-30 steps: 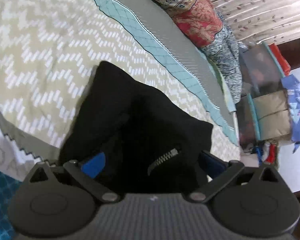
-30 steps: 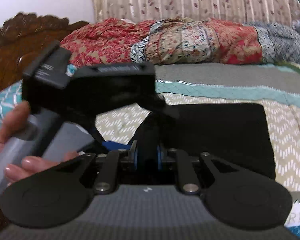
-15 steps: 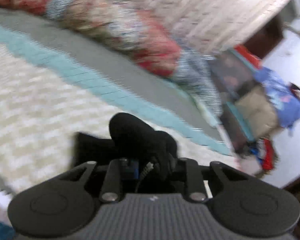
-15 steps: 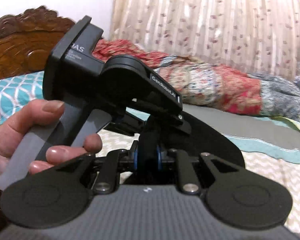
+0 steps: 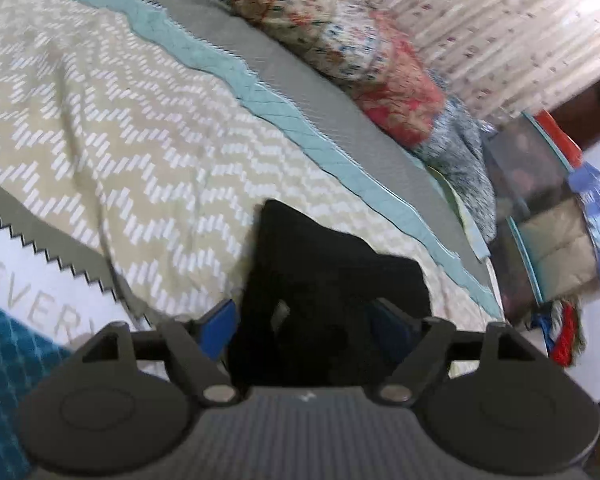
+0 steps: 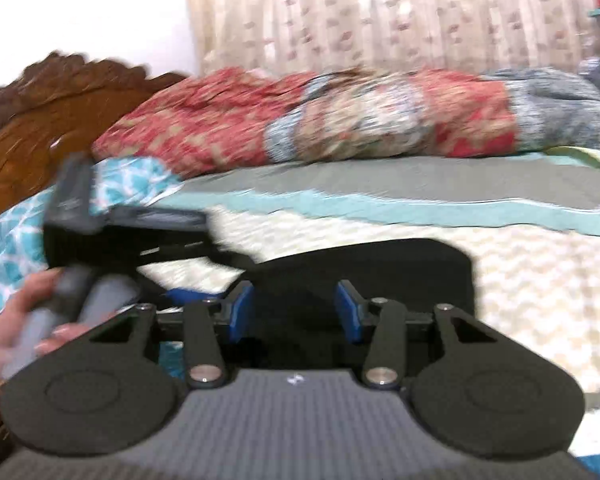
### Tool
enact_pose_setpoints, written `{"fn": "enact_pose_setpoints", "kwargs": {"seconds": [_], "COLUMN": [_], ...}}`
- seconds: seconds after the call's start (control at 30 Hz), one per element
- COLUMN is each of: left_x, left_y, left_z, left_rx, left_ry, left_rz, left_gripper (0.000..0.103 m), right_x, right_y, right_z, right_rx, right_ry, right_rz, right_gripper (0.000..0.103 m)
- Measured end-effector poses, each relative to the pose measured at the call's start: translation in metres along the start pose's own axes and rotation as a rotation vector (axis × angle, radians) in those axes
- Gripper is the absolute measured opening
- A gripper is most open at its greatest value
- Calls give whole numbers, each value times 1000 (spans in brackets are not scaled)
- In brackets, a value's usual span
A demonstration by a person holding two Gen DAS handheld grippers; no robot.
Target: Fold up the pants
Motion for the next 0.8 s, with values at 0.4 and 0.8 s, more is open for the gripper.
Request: {"fn": "enact_pose_setpoints", "kwargs": {"seconds": [0.4,0.8], "left_x": [8,17], "left_y": [59,59], "left_z": [-18,-19], "left_rx": [89,64], "left_ry": [-252,-314], "left_rz": [-219,-199], "left_gripper": [66,87], "right_x": [-70,-67], "right_y": [64,63], "right_z": [-35,-31], "right_rx": [198,195], "right_ry": [55,89], "right_rz": [-262,-258], "right_gripper": [44,50]}}
Point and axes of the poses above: each gripper's, at about its wrist camera, not at the fingertips, and z roughly against the way its jaws point, x to its left, y to its underside, the point moved 10 cm from there along -z, roughly the way its jaws point, and after that the axes turned 8 degrees about x, right-handed, at the moved point
